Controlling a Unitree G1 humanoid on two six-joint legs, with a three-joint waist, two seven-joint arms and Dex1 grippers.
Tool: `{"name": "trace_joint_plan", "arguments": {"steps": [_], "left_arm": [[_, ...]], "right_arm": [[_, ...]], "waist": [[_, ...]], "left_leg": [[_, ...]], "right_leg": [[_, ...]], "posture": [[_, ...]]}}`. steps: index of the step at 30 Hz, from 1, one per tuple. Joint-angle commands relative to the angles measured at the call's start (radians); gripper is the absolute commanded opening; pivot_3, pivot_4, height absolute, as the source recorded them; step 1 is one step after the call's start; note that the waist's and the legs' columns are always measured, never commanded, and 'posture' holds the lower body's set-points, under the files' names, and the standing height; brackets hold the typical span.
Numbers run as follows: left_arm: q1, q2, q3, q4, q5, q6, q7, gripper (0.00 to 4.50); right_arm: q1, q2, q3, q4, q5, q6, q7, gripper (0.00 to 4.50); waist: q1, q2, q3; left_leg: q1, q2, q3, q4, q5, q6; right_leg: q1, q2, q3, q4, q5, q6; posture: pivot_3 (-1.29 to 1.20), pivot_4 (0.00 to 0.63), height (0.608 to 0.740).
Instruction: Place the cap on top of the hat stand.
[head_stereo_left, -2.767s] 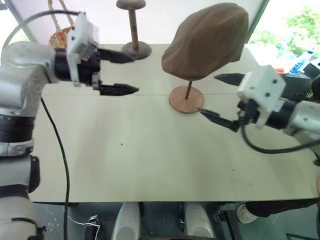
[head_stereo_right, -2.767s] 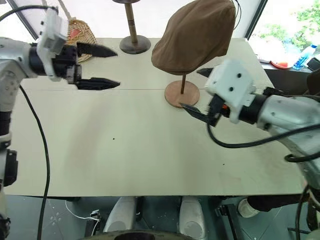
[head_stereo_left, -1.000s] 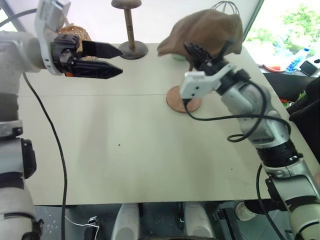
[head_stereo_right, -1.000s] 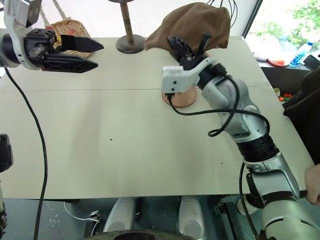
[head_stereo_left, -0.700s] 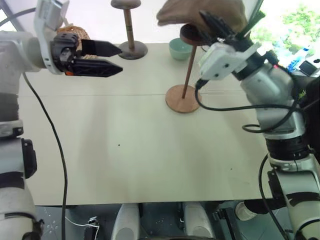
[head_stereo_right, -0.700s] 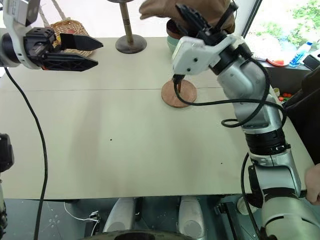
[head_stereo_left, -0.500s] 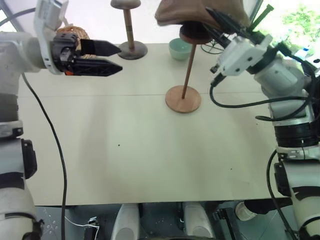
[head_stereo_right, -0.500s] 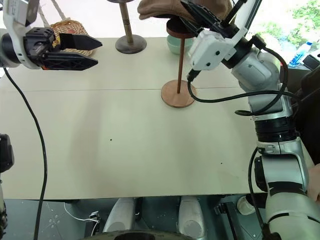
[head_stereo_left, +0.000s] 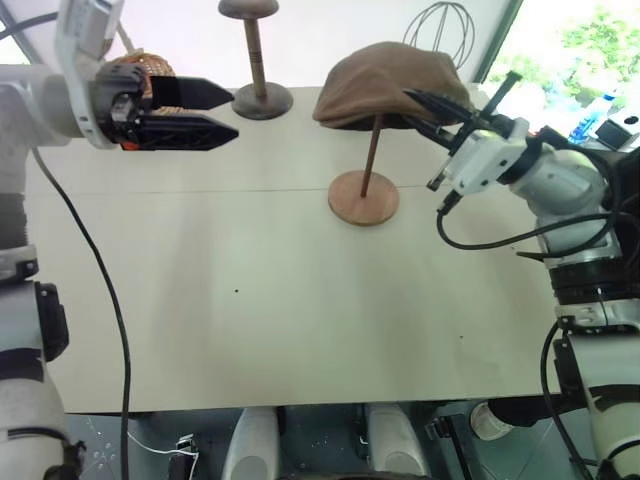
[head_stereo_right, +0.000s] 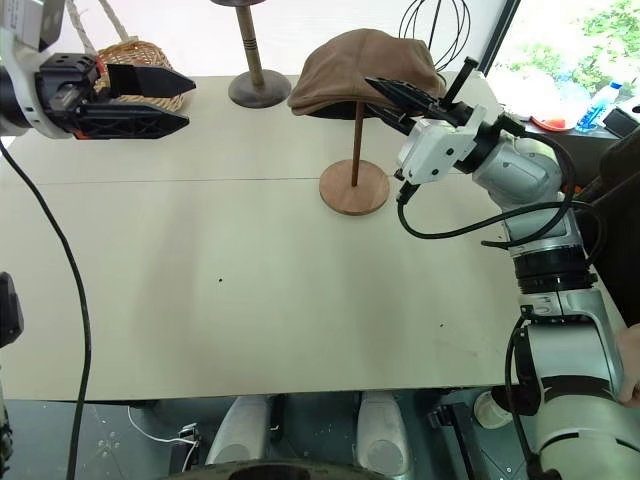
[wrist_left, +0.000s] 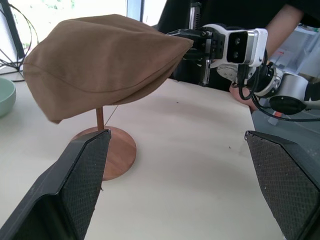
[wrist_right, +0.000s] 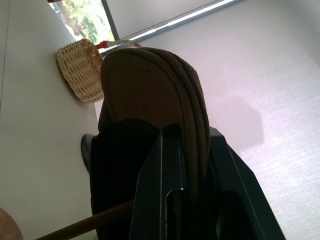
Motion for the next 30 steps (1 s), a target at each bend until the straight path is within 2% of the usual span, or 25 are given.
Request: {"name": "trace_joint_plan", "arguments": {"steps": [1,4,9,10,16,19,22,24,26,30], "left_arm": [[-0.025,0.019,0.029,-0.031,-0.011,0.008,0.003,4.5],[-0.031,0.014,0.025,-0.026,-0.006,0.004,0.004,4.5],[-0.042,0.001,0.019,-0.01,0.002,-0.009,0.006,4.5],[-0.044,-0.002,0.018,-0.008,0.002,-0.011,0.007,4.5],[-0.044,-0.006,0.019,0.007,0.008,-0.025,-0.002,4.5],[-0.037,0.005,0.024,0.026,0.016,-0.041,-0.01,4.5],[-0.027,0.01,0.027,0.032,0.019,-0.052,-0.016,4.5],[-0.018,0.013,0.028,0.03,0.02,-0.058,-0.02,4.5],[0.0,0.027,0.031,0.027,0.025,-0.071,-0.031,4.5],[0.024,0.048,0.034,0.027,0.032,-0.09,-0.039,4.5]], "right_arm": [[-0.004,-0.016,-0.022,-0.011,0.034,-0.021,0.02,0.58],[0.025,-0.022,-0.03,-0.045,0.038,-0.025,0.026,1.68],[0.096,-0.038,-0.061,-0.149,0.002,0.027,-0.004,4.28],[0.113,-0.045,-0.069,-0.18,0.003,0.051,-0.005,4.46],[0.263,-0.128,-0.142,-0.453,0.091,0.292,0.044,4.46],[0.364,-0.247,-0.206,-0.651,0.305,0.575,0.17,4.46],[0.409,-0.352,-0.298,-0.745,0.518,0.829,0.254,4.46],[0.413,-0.421,-0.376,-0.748,0.677,1.021,0.303,4.46],[0.399,-0.506,-0.462,-0.634,0.787,1.179,0.403,4.46],[0.334,-0.603,-0.485,-0.436,0.83,1.291,0.533,4.46]], "waist": [[0.001,0.0,0.0],[0.003,0.0,0.0],[0.004,0.0,0.0],[0.005,0.0,0.0],[0.008,0.0,0.0],[0.008,0.0,0.0],[0.009,0.0,0.0],[0.008,0.0,0.0],[0.009,0.0,0.0],[0.008,-0.001,0.0]], "left_leg": [[0.0,0.0,0.0,0.0,0.0,0.0],[0.0,0.0,0.0,0.0,0.0,0.0],[0.0,0.0,0.0,0.0,0.0,0.0],[0.0,0.0,0.0,0.0,0.0,0.0],[0.0,0.0,0.0,0.001,0.0,0.0],[0.0,0.0,0.0,0.001,0.0,0.0],[0.0,0.0,0.0,0.001,0.0,0.0],[0.001,0.0,0.0,0.002,0.0,0.0],[0.001,0.0,0.0,0.003,0.0,0.0],[0.002,0.0,0.001,0.003,0.0,0.0]], "right_leg": [[0.0,0.0,0.0,0.0,0.0,0.0],[0.0,0.0,0.0,0.0,0.0,0.0],[0.0,0.0,0.0,0.0,0.0,0.0],[0.0,0.0,0.0,0.0,0.0,0.0],[0.0,0.0,0.0,0.0,0.0,0.0],[0.001,0.0,0.0,0.0,0.0,0.0],[0.001,0.0,0.0,0.0,0.0,0.0],[0.002,0.0,0.001,0.0,-0.002,-0.004],[0.002,0.0,0.001,0.0,-0.002,-0.004],[0.002,0.0,0.002,-0.001,-0.002,-0.005]], "posture": [[0.0,0.15,0.728],[0.0,0.15,0.728],[0.0,0.15,0.728],[0.0,0.15,0.728],[0.0,0.15,0.728],[0.0,0.15,0.728],[0.0,0.15,0.728],[0.0,0.15,0.728],[0.0,0.15,0.728],[0.0,0.15,0.728]]}}
